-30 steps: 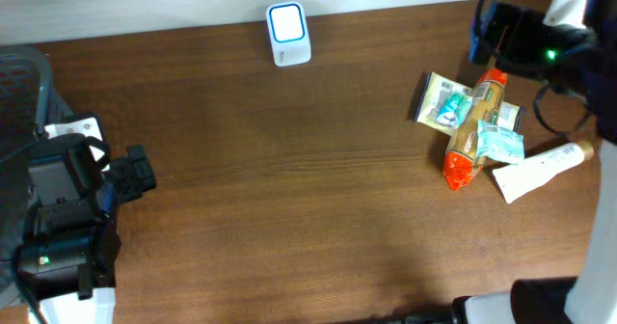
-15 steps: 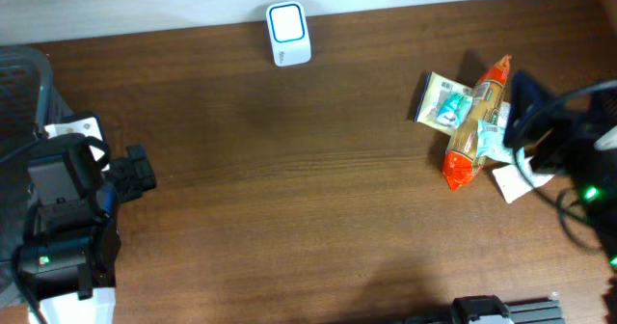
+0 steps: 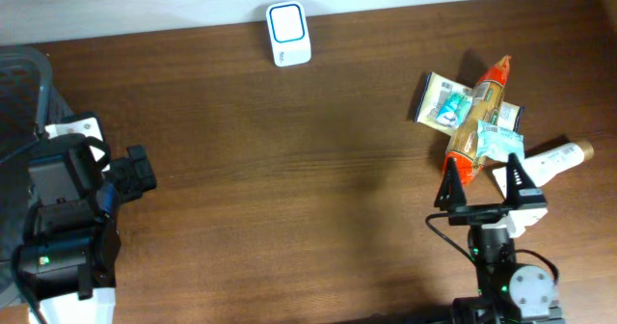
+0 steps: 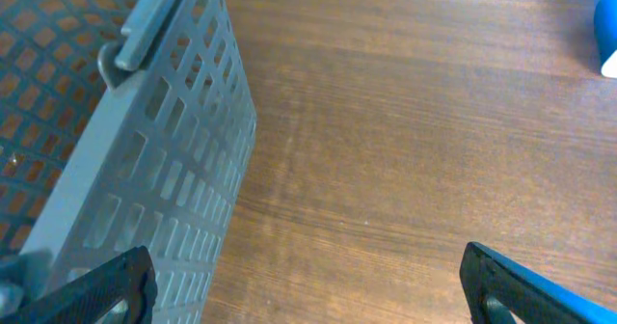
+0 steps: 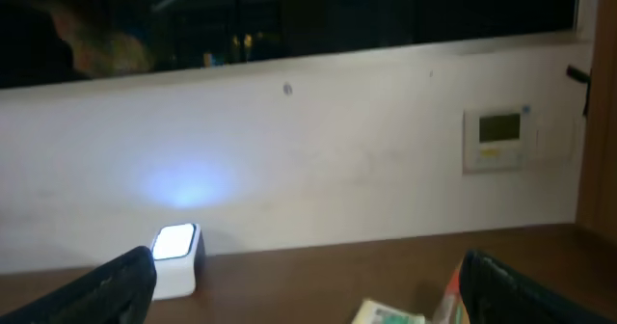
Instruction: Scan the item barcode
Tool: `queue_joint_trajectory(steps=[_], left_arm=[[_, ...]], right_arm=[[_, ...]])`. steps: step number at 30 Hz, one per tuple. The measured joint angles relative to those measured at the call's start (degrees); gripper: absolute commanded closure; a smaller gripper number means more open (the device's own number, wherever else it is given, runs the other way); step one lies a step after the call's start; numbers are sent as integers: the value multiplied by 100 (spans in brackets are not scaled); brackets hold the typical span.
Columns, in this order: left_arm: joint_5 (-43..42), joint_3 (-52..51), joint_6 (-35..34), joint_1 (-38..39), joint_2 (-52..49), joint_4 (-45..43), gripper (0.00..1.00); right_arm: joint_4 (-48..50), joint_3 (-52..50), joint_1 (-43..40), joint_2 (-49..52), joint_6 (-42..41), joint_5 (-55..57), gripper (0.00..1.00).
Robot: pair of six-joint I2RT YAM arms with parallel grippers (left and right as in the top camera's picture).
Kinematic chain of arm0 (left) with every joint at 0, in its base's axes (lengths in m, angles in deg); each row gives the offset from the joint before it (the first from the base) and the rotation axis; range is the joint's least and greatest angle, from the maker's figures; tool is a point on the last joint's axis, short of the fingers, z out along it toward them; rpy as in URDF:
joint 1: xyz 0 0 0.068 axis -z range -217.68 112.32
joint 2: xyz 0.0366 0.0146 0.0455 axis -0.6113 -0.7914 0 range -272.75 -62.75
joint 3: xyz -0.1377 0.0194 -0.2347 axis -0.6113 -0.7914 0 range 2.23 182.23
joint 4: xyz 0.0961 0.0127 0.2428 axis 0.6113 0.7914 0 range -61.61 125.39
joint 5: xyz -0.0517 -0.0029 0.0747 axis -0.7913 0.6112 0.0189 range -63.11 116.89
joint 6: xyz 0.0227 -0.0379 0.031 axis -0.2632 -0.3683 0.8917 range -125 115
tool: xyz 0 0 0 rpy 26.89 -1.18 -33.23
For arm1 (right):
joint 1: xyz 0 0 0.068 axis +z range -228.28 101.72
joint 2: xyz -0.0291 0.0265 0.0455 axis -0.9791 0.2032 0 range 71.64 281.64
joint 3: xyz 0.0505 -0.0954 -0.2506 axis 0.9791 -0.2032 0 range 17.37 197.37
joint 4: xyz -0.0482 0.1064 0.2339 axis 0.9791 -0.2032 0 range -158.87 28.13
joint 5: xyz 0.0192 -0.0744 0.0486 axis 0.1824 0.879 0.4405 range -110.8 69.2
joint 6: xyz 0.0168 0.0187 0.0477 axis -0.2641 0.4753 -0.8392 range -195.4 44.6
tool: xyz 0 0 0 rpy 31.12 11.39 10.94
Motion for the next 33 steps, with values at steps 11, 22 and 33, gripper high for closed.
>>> queue_joint_trajectory(steps=[11,22,33], left_arm=[[0,0,2,0,0,4,1],[0,0,2,0,0,2,1],[0,0,0,0,0,2,1]], right_arm=[[-1342,-581,0,-122,2,-249,1],[-1340,-581,0,-122,9,-317,1],[-1340,-581,0,-122,4,-319,1]])
